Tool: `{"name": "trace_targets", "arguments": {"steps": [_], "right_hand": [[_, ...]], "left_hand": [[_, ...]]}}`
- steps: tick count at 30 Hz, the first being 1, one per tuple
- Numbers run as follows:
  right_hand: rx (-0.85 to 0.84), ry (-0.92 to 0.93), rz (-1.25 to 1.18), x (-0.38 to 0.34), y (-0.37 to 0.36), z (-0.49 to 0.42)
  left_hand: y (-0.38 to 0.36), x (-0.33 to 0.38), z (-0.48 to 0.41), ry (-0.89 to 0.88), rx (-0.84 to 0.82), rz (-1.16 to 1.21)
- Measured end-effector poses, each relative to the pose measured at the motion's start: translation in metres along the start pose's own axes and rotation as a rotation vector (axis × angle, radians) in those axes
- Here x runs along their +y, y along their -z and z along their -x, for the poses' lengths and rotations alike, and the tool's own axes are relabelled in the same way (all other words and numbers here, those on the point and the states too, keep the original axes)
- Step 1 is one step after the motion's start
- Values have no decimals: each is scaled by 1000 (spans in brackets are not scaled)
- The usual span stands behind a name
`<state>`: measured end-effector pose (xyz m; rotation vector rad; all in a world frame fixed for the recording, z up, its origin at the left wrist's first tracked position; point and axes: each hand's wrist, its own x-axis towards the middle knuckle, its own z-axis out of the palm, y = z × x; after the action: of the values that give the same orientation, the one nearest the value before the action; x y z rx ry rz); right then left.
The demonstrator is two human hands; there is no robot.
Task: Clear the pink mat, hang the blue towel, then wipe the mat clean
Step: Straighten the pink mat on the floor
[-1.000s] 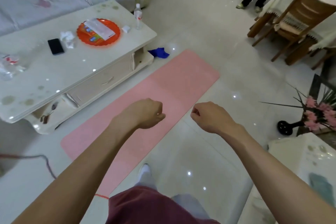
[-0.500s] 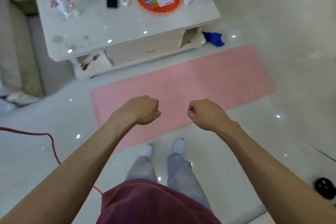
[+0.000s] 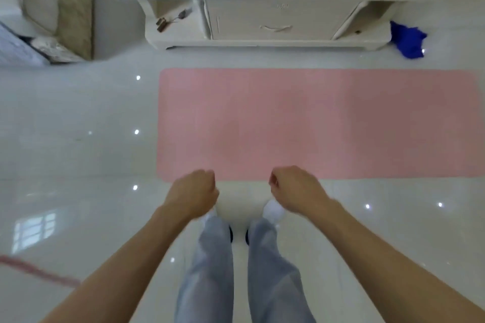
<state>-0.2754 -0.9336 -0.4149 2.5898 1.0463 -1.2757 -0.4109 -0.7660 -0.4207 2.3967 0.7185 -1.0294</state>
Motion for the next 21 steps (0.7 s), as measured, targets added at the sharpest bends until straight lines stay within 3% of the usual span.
{"name": "trace_targets", "arguments": {"steps": [6, 14, 21], "right_hand": [[-65, -32, -78, 1, -137, -138], [-114, 42, 56, 15, -329, -302], [29, 124, 218, 52, -434, -398]], "left_hand": [[-127, -66, -121, -11, -10, 94], [-304, -115, -283, -15, -66, 44], [-400, -146, -375, -10, -21, -116]]}}
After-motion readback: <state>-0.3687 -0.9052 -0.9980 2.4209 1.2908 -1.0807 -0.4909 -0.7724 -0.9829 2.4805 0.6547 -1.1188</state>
